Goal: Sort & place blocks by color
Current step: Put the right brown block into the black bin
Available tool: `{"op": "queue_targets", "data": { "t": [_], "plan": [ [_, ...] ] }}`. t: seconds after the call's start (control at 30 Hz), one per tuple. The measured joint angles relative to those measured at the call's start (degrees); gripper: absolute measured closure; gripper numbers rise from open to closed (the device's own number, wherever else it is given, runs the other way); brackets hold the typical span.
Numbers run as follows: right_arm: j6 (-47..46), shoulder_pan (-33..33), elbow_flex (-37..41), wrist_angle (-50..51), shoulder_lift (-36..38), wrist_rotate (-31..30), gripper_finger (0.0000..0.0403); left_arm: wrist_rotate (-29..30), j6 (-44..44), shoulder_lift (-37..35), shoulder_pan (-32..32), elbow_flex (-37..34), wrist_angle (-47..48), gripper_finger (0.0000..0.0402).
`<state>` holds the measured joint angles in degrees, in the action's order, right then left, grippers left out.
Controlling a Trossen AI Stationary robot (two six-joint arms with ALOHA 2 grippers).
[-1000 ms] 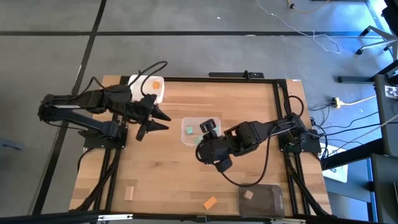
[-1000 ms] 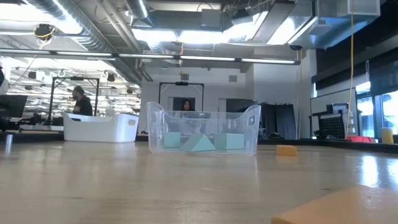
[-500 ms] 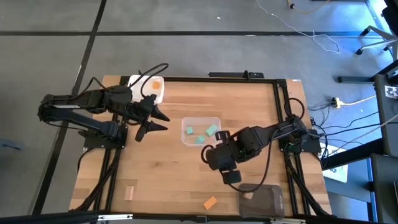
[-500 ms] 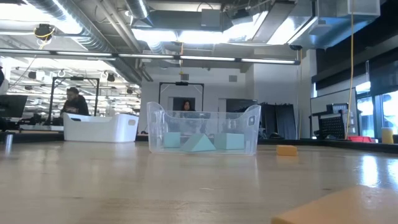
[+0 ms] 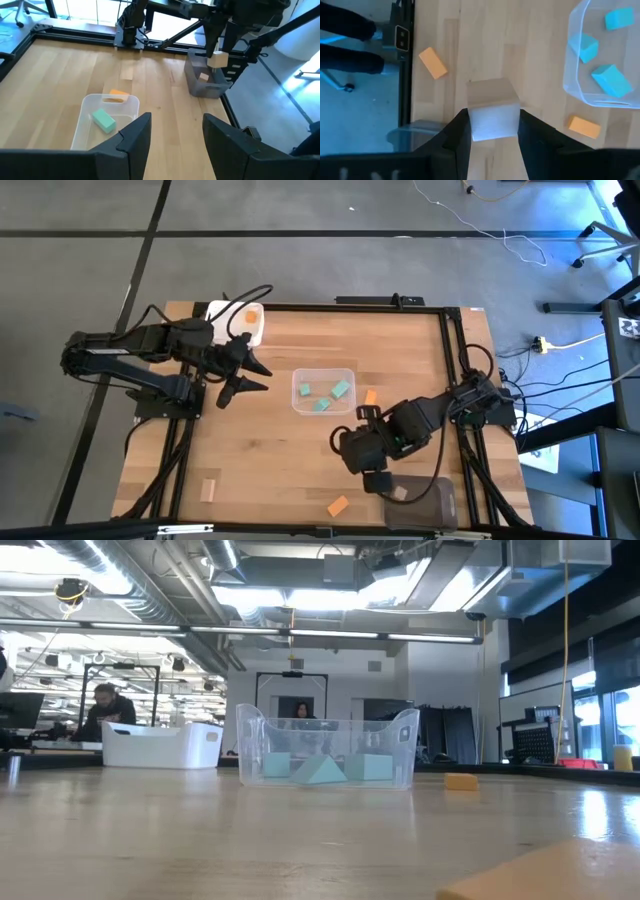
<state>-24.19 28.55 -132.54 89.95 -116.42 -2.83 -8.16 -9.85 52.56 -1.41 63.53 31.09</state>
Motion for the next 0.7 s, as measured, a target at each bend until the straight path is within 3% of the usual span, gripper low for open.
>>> {"op": "queue_targets", "data": {
  "t": [0.1, 0.27, 0.53, 0.7],
  "plan": [
    [-2.51, 0.71, 3.92, -0.15, 1.37, -0.51, 0.0273, 0.0, -0.01, 0.0, 0.0, 0.0, 0.0, 0.0233],
    [-12.36, 2.46, 18.92, 0.29, 7.6, 1.76, 0.0273, -0.01, -0.07, 0.0, 0.0, 0.0, -0.04, 0.0233],
    [-21.67, 7.49, 36.5, -0.16, 11.91, 13.87, 0.0273, 0.13, -0.24, 0.0, -0.02, 0.0, -0.28, 0.0233],
    [-24.03, 11.04, 44.7, -8.66, 11.93, 22.57, 0.0273, 0.42, -0.59, 0.02, -0.02, 0.0, -0.28, 0.0233]
  ]
}}
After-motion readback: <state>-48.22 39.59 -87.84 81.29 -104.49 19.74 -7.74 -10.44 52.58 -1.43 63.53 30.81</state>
